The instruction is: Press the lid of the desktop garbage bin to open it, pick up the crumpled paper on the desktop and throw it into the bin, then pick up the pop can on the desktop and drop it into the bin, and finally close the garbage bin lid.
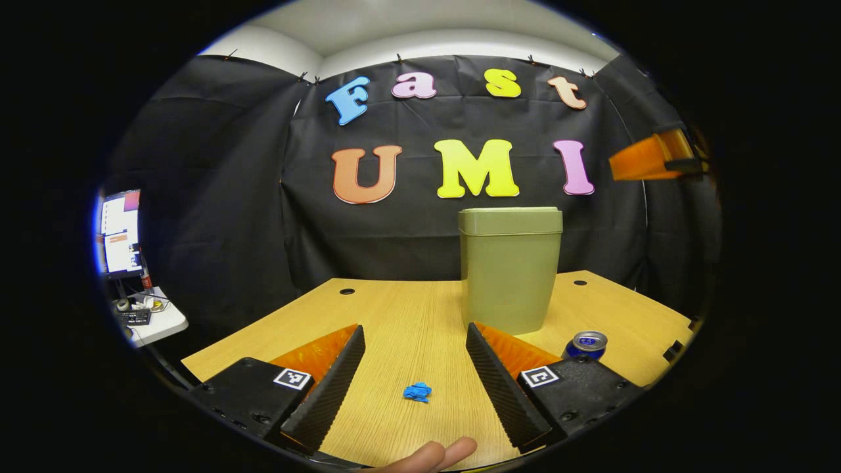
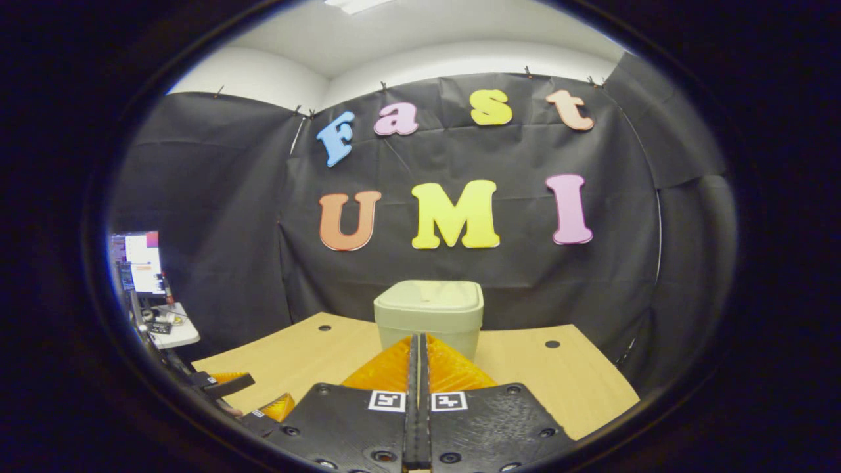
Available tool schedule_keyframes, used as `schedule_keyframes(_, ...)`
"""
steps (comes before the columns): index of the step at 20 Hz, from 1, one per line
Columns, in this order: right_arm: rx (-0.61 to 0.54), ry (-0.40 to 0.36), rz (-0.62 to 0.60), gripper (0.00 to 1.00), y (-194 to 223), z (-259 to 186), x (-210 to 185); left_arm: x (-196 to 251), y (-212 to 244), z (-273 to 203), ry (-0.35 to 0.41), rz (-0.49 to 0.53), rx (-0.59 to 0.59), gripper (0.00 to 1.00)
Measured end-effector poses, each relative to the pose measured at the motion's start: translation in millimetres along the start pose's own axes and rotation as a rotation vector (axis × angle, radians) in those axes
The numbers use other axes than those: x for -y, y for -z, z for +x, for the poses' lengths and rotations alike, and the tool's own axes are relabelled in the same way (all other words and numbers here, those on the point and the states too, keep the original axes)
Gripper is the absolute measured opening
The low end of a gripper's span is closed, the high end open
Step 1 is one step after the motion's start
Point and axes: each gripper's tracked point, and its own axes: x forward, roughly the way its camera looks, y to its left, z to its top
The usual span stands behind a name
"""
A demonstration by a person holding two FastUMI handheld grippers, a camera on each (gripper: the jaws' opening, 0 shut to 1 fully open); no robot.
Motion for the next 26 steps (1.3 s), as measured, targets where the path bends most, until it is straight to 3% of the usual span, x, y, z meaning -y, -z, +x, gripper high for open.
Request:
schedule_keyframes(6, -0.026, 0.033, -0.045, 0.00, -36, 81, -6, -2, 3, 4, -0.001, -0.012, -0.013, 1.00)
schedule_keyframes(14, -0.154, 0.076, -0.028, 0.00, -7, 171, -6, -14, 10, 14, -0.011, -0.041, -0.045, 1.00)
schedule_keyframes(22, -0.261, 0.162, -0.026, 0.00, 27, 210, 8, -20, 16, 20, -0.021, -0.061, -0.070, 1.00)
schedule_keyframes(26, -0.288, 0.152, -0.025, 0.00, 35, 215, 8, -33, 15, 21, -0.074, -0.045, -0.060, 1.00)
